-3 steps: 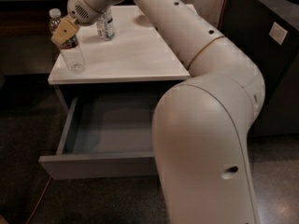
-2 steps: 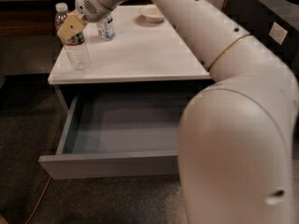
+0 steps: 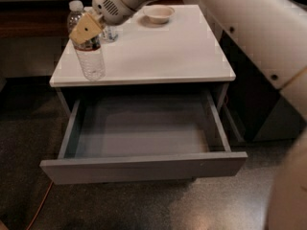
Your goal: Place water bottle into top drawer
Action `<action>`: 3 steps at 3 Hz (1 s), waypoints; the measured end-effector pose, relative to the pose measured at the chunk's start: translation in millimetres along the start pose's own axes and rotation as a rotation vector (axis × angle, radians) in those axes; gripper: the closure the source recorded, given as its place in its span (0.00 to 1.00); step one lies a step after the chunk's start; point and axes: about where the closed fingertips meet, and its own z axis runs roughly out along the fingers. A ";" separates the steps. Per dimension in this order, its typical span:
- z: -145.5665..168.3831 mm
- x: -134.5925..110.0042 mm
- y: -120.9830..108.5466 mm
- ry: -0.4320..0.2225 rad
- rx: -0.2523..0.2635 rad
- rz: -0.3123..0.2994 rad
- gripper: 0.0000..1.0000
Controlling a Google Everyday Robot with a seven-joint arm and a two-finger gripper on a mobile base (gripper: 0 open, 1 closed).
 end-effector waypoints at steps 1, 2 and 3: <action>-16.0 26.0 23.0 0.015 0.005 0.039 1.00; -22.5 52.7 41.2 0.035 0.026 0.040 1.00; -15.8 92.0 48.6 0.045 0.045 0.047 1.00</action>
Offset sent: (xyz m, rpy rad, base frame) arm -0.0805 -0.0606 -0.0570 -0.0620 0.0170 -0.0740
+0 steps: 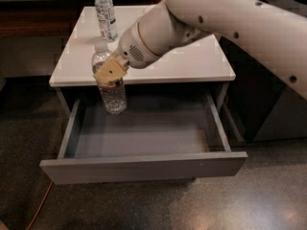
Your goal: Place water bottle into top drawer
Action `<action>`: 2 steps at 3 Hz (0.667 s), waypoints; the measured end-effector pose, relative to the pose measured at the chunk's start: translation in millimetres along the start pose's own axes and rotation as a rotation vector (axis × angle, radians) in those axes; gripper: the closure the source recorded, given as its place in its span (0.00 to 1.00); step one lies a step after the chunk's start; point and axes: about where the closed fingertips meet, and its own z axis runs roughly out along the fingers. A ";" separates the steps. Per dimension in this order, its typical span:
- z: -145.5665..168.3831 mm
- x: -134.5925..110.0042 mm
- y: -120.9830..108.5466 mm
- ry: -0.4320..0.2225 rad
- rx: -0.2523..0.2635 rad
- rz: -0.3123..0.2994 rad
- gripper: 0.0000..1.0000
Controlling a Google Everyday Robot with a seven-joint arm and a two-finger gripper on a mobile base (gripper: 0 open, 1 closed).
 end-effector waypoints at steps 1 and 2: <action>16.7 42.9 -5.8 0.002 0.022 0.005 1.00; 38.3 80.0 -13.1 0.001 0.055 -0.002 1.00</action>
Offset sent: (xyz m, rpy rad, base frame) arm 0.0128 -0.0385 -0.1405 -0.0192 -0.0625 -0.0775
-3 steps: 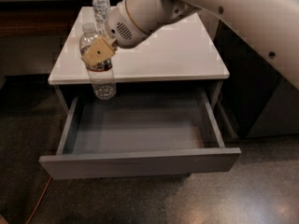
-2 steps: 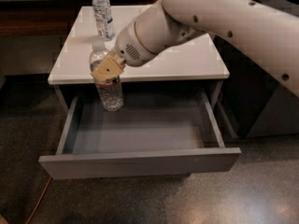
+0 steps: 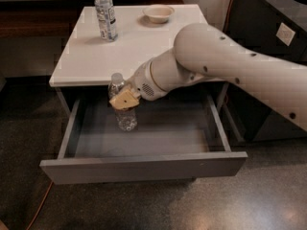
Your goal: Place water bottle into top drawer
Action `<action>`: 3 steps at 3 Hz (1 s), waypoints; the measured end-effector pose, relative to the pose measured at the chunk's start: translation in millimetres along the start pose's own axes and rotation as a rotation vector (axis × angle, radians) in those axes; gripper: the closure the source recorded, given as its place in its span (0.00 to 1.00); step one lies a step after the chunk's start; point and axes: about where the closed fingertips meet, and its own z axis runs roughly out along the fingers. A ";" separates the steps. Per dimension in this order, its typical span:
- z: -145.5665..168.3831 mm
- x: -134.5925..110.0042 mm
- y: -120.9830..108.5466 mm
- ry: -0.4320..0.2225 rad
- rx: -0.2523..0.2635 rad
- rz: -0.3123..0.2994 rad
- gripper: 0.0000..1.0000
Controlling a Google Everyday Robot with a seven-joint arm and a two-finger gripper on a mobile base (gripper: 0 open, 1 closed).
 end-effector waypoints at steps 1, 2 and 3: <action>21.1 40.7 -7.0 -0.004 0.018 0.002 1.00; 42.3 87.2 -20.1 -0.022 0.027 0.004 1.00; 53.9 107.5 -26.8 -0.027 0.033 0.000 1.00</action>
Offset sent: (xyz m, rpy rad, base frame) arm 0.0192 -0.0490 -0.1289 0.0321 -0.0278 -0.0357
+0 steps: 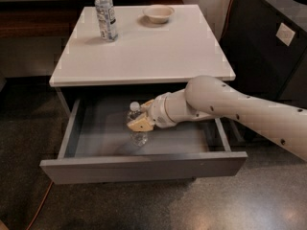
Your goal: Place water bottle into top drawer
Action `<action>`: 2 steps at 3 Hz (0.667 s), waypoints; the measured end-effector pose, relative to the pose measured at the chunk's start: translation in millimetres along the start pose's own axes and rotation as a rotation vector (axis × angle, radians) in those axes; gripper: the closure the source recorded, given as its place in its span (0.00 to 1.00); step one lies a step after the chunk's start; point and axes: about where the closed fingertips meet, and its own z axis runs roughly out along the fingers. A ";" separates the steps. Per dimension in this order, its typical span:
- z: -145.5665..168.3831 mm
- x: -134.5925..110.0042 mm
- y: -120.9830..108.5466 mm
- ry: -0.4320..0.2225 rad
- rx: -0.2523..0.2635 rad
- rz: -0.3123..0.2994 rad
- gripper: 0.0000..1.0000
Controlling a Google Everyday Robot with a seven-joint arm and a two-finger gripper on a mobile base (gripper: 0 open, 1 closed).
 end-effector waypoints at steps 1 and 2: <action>11.6 13.1 -10.7 -0.007 -0.001 0.015 0.82; 17.6 19.4 -17.3 -0.011 -0.004 0.028 0.59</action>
Offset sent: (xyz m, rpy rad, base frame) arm 0.0278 -0.0123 -0.0344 0.0309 0.0281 -0.0292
